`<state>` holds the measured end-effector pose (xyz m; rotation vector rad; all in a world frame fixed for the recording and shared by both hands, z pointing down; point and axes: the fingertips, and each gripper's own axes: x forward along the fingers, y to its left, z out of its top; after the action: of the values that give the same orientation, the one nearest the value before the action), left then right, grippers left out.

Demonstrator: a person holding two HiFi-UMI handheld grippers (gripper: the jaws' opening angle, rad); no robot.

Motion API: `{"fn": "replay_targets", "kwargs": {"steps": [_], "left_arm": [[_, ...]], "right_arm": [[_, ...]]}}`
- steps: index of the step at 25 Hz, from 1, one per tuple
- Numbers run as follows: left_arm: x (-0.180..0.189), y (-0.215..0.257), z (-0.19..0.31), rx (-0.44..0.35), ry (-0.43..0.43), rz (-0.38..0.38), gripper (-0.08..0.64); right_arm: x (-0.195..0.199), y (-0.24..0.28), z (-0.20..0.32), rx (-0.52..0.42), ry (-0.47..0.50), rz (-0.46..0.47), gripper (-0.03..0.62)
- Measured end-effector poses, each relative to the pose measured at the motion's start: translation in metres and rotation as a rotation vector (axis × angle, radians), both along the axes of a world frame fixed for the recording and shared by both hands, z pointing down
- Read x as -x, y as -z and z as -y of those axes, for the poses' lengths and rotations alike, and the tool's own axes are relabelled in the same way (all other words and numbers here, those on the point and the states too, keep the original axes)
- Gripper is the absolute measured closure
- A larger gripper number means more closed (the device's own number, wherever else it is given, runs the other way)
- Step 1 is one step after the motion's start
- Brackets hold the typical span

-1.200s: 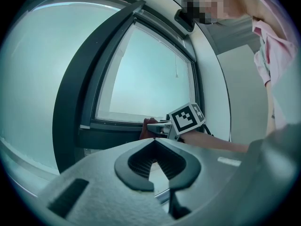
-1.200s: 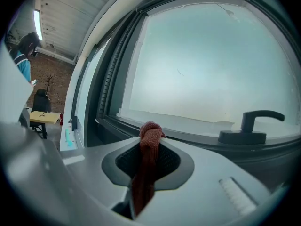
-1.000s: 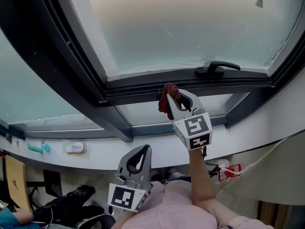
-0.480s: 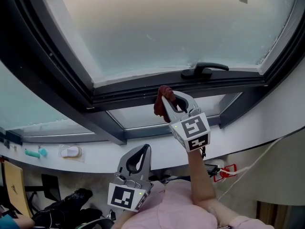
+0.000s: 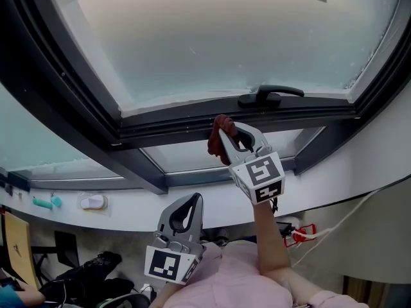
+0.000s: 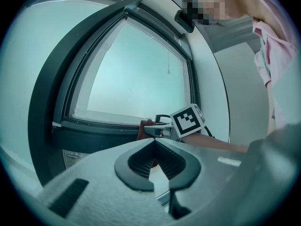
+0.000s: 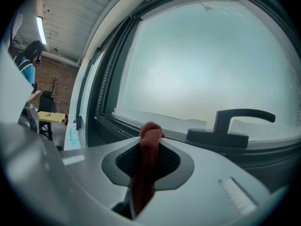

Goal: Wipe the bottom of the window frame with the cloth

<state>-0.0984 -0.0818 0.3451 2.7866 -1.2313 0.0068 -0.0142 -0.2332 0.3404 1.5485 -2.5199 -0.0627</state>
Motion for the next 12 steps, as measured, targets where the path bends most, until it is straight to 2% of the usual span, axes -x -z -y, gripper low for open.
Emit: {"fn": "replay_targets", "kwargs": {"steps": [12], "left_arm": [[0.0019,-0.0076,-0.0023,0.002,0.045,-0.001,0.56]], "right_arm": [[-0.0044,-0.0011,-0.0015,-0.014,0.025,0.011,0.535]]}}
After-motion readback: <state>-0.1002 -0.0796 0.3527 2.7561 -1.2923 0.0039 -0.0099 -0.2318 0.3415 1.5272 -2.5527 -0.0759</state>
